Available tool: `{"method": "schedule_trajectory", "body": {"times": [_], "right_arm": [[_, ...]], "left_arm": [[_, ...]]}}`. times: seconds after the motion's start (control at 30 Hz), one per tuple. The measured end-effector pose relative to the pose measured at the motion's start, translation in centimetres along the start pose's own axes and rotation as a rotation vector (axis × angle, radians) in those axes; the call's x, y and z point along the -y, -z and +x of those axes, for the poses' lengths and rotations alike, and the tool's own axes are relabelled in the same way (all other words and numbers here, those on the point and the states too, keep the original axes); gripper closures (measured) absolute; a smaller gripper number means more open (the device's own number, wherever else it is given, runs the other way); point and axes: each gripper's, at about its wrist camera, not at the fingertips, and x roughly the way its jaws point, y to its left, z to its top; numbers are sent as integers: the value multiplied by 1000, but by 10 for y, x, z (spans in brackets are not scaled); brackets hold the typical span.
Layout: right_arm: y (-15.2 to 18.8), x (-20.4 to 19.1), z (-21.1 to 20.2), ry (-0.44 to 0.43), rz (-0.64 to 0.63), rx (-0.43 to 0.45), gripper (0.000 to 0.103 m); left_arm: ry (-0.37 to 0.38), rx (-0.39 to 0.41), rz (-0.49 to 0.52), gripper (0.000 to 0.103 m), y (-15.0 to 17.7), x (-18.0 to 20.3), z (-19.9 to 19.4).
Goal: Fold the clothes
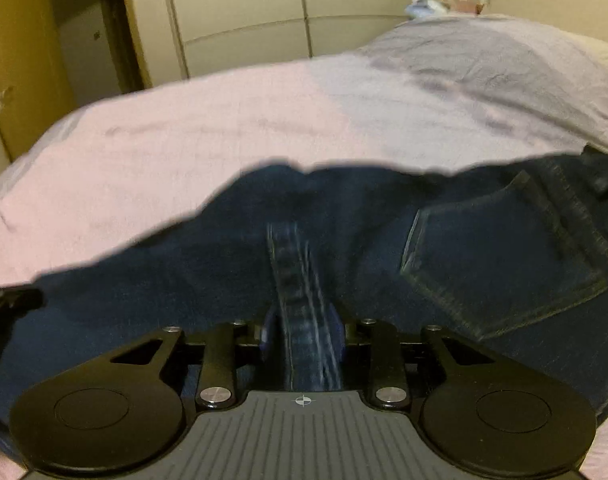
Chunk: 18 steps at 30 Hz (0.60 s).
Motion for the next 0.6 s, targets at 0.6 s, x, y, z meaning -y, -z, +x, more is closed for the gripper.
{"method": "schedule_trajectory", "body": {"times": [0.6], "right_arm": [[25, -3, -40, -138, -41, -26, 75]], "left_arm": [[115, -35, 170, 99, 44, 27, -48]]}}
